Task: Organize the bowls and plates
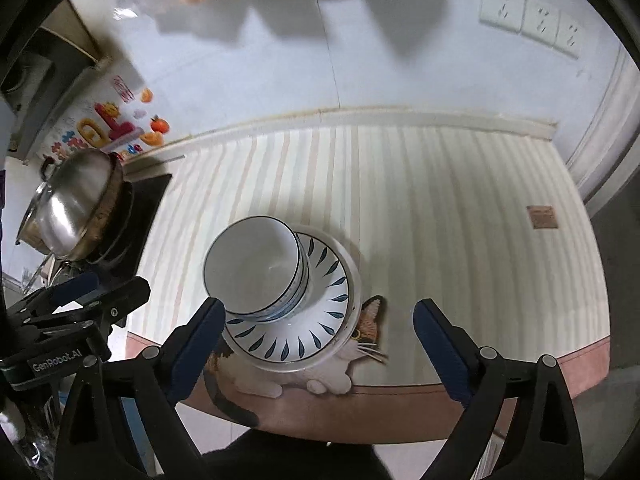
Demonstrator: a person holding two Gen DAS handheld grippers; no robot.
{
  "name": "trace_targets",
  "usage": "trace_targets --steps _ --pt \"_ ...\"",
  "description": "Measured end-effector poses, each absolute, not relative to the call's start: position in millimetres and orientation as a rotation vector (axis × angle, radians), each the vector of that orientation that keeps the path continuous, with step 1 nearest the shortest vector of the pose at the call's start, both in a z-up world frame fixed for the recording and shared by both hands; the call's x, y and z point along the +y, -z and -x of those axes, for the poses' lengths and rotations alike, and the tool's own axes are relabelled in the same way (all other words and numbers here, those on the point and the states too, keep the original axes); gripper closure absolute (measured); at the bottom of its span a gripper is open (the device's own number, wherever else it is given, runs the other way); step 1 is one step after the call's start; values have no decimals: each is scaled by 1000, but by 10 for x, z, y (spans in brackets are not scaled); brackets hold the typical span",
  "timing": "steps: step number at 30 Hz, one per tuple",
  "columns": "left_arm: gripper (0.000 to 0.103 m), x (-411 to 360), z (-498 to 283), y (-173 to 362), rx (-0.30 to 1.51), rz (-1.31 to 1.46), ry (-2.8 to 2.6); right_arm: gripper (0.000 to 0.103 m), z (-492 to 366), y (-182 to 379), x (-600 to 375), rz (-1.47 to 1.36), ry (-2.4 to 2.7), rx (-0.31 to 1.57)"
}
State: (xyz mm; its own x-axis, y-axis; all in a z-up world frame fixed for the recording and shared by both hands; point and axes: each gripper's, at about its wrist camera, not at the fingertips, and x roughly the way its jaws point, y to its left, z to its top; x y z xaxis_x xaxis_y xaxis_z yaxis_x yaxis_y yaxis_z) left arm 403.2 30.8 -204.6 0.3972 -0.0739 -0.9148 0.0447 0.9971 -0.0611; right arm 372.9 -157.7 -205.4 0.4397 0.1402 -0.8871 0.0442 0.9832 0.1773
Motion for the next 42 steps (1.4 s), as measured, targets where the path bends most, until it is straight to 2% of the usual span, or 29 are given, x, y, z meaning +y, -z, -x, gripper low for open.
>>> trace_targets --steps 19,34,42 --pt "2 274 -2428 996 912 18 16 4 -2051 889 -1438 -97 -95 884" --pt "2 677 -1266 617 821 3 19 4 -666 353 -910 -72 -42 761" --pt "2 777 -1014 531 785 -4 9 4 -285 263 -790 -68 -25 739"
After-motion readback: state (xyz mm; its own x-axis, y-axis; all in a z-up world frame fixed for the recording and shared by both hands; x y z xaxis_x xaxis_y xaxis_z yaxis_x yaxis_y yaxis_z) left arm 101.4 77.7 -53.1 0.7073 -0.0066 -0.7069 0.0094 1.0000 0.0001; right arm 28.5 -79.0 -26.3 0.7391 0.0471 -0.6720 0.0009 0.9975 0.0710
